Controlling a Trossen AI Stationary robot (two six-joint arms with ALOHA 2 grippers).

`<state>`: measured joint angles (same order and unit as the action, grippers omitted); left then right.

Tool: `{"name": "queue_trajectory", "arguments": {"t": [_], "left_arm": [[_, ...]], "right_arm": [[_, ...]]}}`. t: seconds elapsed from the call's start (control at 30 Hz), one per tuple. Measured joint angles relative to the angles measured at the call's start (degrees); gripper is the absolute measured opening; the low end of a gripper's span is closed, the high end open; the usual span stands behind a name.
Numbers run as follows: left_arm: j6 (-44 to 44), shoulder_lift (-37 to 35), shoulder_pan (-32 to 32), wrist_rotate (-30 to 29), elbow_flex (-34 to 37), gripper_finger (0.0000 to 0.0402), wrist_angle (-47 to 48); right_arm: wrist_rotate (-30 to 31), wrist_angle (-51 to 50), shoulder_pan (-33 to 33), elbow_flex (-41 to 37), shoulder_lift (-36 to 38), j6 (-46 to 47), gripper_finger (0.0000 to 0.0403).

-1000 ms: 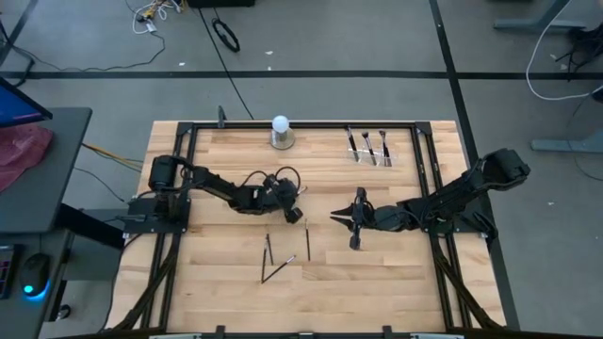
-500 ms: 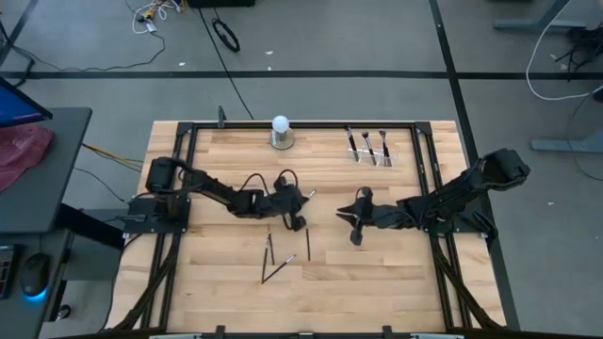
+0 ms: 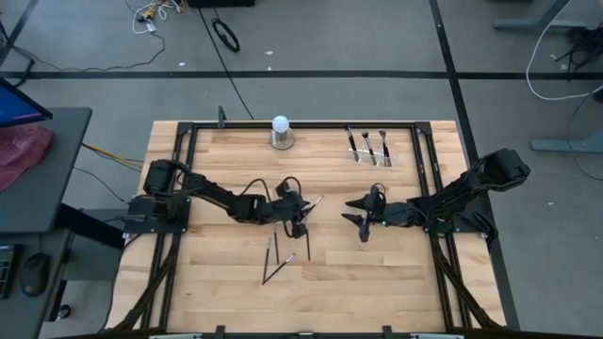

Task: Put items in baskets/containers
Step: Put the silver eyeshadow brush into the transparent organizer

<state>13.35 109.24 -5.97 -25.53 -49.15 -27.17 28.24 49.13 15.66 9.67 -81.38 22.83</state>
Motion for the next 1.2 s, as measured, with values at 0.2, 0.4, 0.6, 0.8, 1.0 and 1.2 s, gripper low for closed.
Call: {"name": "queue_trajectory", "arguments": {"t": [0.2,0.4,0.6,0.8,1.0,1.2], "left_arm": [[2.0,4.1,1.8,5.1,0.1,0.0171,-1.8],[2.5,7.7,2.9,6.3,-0.4,0.0184,-4.0],[2.9,7.9,4.8,6.9,-0.6,0.0130,-0.3],[2.5,8.0,8.3,12.8,-0.1,0.0047,3.2],[0.5,7.9,9.9,16.5,1.3,0.0018,0.0],[-0.6,6.8,8.8,16.0,1.9,0.0013,-3.2]], "right_arm": [[0.5,2.6,0.0,0.0,0.0,-2.6,0.0209],[0.9,2.6,0.0,0.0,0.0,-2.8,0.0201],[0.9,2.6,0.0,0.0,0.0,-2.8,0.0194],[0.9,2.6,0.0,0.0,0.0,-2.8,0.0192],[0.9,2.1,0.0,0.0,0.0,-2.8,0.0192],[0.5,0.5,0.0,0.0,0.0,-1.5,0.0192]]}}
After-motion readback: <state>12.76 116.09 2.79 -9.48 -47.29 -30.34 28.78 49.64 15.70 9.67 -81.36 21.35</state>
